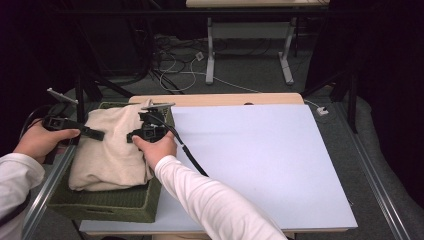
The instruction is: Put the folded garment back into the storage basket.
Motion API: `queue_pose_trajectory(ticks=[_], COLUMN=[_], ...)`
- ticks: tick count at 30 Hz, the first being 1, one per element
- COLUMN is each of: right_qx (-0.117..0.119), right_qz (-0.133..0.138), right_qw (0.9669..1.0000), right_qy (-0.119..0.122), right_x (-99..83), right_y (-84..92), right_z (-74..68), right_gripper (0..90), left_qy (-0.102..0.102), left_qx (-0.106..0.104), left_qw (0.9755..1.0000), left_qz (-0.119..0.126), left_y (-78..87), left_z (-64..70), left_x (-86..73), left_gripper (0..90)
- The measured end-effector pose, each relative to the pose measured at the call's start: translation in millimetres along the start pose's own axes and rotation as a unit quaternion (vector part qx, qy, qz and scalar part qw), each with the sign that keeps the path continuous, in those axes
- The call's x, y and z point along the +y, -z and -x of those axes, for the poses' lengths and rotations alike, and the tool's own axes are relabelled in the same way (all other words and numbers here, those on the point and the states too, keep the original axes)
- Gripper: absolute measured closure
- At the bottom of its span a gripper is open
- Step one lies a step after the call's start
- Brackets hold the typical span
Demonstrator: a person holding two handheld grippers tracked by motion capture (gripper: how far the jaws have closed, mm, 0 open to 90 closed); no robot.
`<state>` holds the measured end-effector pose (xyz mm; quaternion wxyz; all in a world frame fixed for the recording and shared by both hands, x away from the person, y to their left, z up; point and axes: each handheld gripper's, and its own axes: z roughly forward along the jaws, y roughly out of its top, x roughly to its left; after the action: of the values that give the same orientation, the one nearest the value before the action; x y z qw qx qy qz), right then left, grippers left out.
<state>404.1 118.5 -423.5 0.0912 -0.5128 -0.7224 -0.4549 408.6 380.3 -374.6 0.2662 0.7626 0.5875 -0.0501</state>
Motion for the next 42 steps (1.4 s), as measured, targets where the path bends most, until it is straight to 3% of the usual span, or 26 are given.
queue_pose_trajectory(ticks=[13, 16, 18, 24, 37, 42], right_qx=[-0.009, -0.014, -0.016, -0.023, -0.035, -0.033], right_qz=[-0.008, -0.011, -0.014, -0.014, -0.016, -0.019], right_qw=[0.9999, 0.9998, 0.9998, 0.9996, 0.999, 0.9992], right_qy=[0.0, -0.002, 0.0, 0.002, 0.022, 0.015], right_x=[-6.2, -8.3, -9.5, -11.2, -13.2, -13.1], right_y=[-13.7, -18.7, -22.0, -28.2, -29.9, -30.1], right_z=[9.1, 11.0, 11.9, 14.2, 16.2, 16.0], right_gripper=[61.7, 61.8, 61.8, 61.7, 59.8, 58.7], left_qy=[-0.001, -0.011, -0.003, -0.005, -0.004, -0.009], left_qx=[0.01, 0.016, 0.02, 0.021, 0.025, 0.025], left_qw=[0.9999, 0.9998, 0.9998, 0.9997, 0.9996, 0.9996], left_qz=[-0.008, -0.01, -0.009, -0.01, -0.011, -0.011], left_y=[-17.9, -21.8, -24.5, -30.1, -33.0, -34.0], left_z=[-8.7, -11.1, -11.0, -14.4, -14.0, -14.9], left_x=[1.2, 1.8, 1.9, 3.1, 2.3, 2.4], left_gripper=[57.0, 56.9, 56.9, 56.9, 56.8, 56.7])
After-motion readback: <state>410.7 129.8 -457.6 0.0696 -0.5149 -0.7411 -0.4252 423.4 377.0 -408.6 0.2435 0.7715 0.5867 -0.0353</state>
